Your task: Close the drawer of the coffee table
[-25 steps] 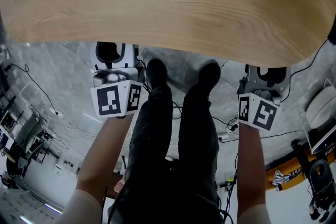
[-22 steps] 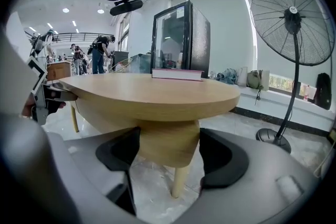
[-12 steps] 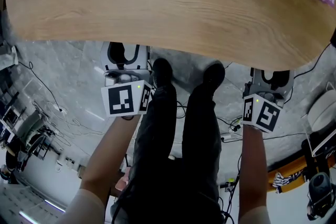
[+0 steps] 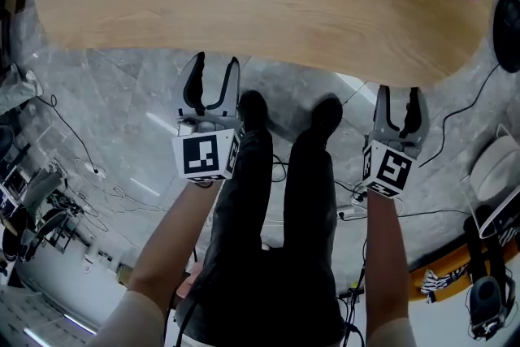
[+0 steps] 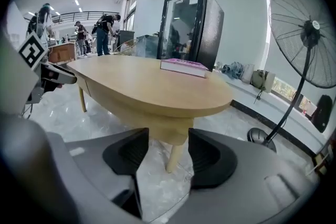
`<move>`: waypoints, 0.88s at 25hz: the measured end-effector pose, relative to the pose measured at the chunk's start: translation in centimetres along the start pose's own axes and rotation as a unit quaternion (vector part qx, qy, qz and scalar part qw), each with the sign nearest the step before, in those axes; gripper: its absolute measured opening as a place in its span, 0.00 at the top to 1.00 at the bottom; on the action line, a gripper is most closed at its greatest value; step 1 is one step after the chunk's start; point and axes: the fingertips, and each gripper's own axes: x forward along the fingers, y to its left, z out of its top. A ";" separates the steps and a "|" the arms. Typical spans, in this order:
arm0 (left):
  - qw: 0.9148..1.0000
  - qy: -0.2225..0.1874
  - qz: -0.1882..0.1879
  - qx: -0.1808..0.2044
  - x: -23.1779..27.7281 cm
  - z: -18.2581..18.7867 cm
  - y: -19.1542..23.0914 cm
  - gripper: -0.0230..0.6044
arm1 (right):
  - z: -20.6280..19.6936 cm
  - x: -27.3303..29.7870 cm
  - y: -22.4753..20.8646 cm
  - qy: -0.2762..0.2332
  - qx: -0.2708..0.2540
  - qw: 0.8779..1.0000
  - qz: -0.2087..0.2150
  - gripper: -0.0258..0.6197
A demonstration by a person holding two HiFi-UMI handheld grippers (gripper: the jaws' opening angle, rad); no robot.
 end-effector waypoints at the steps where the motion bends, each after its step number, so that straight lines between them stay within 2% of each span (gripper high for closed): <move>1: 1.000 0.000 0.000 0.001 -0.5 0.4 -0.2 0.62 | 0.3 -0.6 0.1 0.001 -0.002 1.000 0.003 0.58; 8: 1.000 0.017 -0.002 0.024 -5.6 4.1 -1.9 0.64 | 4.3 -6.3 0.2 0.007 -0.001 1.000 0.017 0.63; 13: 0.999 0.001 -0.008 0.031 -8.6 7.9 -3.2 0.67 | 8.0 -9.3 0.4 -0.008 0.001 1.000 0.022 0.70; 17: 0.999 0.001 -0.027 0.040 -11.7 11.0 -4.8 0.73 | 11.2 -12.1 0.9 -0.019 -0.002 0.999 0.036 0.74; 22: 0.998 -0.005 -0.047 0.051 -15.1 15.7 -6.3 0.79 | 17.1 -15.0 0.9 -0.044 -0.011 0.998 0.052 0.81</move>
